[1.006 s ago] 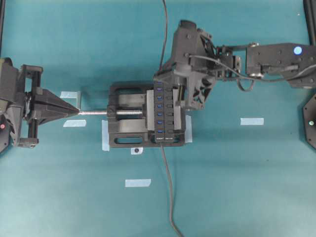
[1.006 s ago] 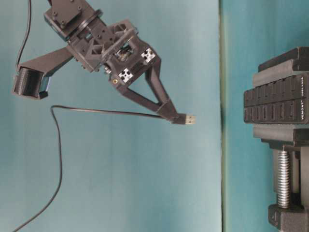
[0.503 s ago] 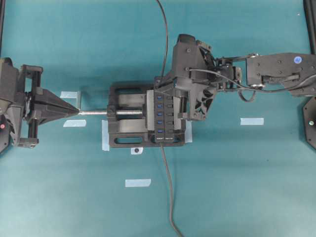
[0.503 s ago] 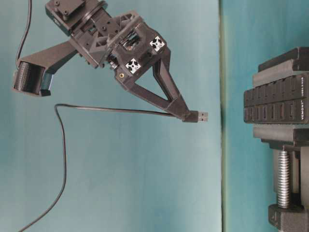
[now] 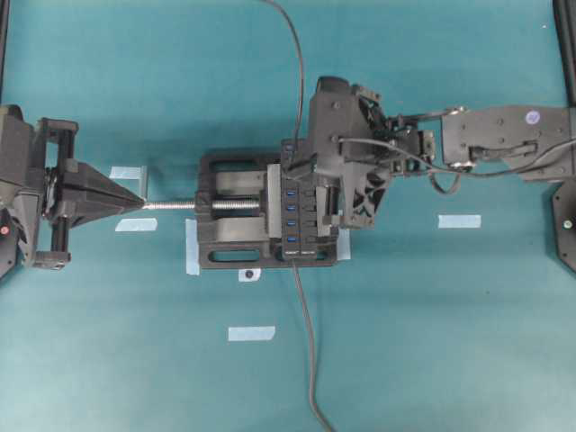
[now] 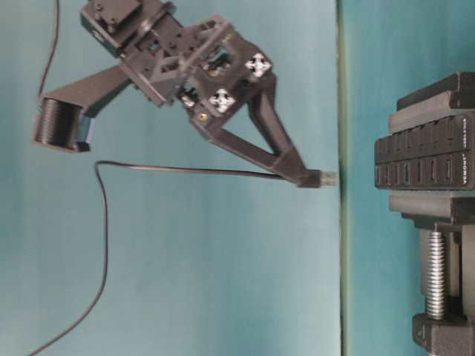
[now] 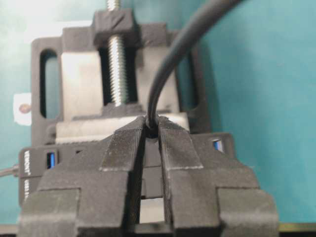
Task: Insert the USB into the center port of the fixed hub
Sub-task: 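Carry the held plug over the hub's center port, then push the plug down into the center port with the right gripper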
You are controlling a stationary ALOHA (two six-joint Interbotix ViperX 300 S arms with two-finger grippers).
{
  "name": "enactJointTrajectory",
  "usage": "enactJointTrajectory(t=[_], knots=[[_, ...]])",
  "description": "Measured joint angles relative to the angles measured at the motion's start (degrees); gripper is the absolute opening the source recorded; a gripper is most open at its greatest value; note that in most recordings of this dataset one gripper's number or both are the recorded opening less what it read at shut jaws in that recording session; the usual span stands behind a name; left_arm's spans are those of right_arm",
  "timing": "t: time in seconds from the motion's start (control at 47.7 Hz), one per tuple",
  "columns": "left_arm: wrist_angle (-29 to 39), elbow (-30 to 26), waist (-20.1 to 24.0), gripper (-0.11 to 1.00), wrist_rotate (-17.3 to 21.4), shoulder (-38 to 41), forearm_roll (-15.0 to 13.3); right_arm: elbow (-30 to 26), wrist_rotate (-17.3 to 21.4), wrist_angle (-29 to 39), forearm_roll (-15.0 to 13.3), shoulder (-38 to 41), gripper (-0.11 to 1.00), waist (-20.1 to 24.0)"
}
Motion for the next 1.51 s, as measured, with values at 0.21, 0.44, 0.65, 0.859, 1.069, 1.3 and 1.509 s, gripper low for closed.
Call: enactJointTrajectory(t=[0.21, 0.44, 0.65, 0.859, 1.069, 1.3, 1.509], knots=[[0.0, 0.0, 0.0, 0.00, 0.0, 0.0, 0.0, 1.1, -0.1, -1.5, 0.0, 1.3, 0.08, 0.1], [0.0, 0.0, 0.0, 0.00, 0.0, 0.0, 0.0, 1.7, 0.0, -1.9, 0.0, 2.4, 0.08, 0.2], [0.0, 0.0, 0.0, 0.00, 0.0, 0.0, 0.0, 1.7, 0.0, -3.3, -0.1, 3.2, 0.08, 0.2], [0.0, 0.0, 0.0, 0.00, 0.0, 0.0, -0.1, 1.7, 0.0, -3.3, 0.0, 4.0, 0.08, 0.2], [0.0, 0.0, 0.0, 0.00, 0.0, 0.0, -0.1, 1.6, 0.0, -3.3, 0.0, 4.6, 0.08, 0.2], [0.0, 0.0, 0.0, 0.00, 0.0, 0.0, 0.0, 1.7, 0.0, -3.3, 0.0, 4.8, 0.08, 0.2], [0.0, 0.0, 0.0, 0.00, 0.0, 0.1, 0.0, 1.8, 0.0, -3.3, 0.0, 4.8, 0.08, 0.3]])
